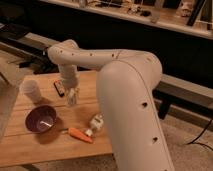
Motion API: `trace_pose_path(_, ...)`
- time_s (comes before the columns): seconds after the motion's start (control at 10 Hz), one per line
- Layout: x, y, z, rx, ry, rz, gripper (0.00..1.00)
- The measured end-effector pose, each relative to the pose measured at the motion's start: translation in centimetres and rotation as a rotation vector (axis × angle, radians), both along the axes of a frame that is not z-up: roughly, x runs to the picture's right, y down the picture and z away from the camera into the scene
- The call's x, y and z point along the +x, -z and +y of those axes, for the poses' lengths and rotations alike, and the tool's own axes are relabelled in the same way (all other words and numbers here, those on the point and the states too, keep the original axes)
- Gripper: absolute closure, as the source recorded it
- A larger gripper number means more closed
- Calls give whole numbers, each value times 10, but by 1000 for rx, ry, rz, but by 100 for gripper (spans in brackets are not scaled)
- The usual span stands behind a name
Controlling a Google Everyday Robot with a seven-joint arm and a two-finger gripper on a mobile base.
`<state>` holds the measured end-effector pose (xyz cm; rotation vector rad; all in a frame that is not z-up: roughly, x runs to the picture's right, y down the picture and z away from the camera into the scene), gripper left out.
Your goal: Place the white sponge in the ceramic bowl
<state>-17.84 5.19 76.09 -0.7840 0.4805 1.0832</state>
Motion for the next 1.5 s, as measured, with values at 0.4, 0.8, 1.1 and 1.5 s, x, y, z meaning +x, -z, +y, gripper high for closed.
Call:
trace_pose_path(0.4, -43, 27, 27, -44, 97, -136, 100)
trace_pose_path(0.8, -82, 51, 44, -57, 187, -246, 100)
trace_pose_path(1.1, -111, 57, 53, -61, 231, -322, 100)
trace_pose_path(1.5, -138, 49, 64, -41, 236, -479, 100)
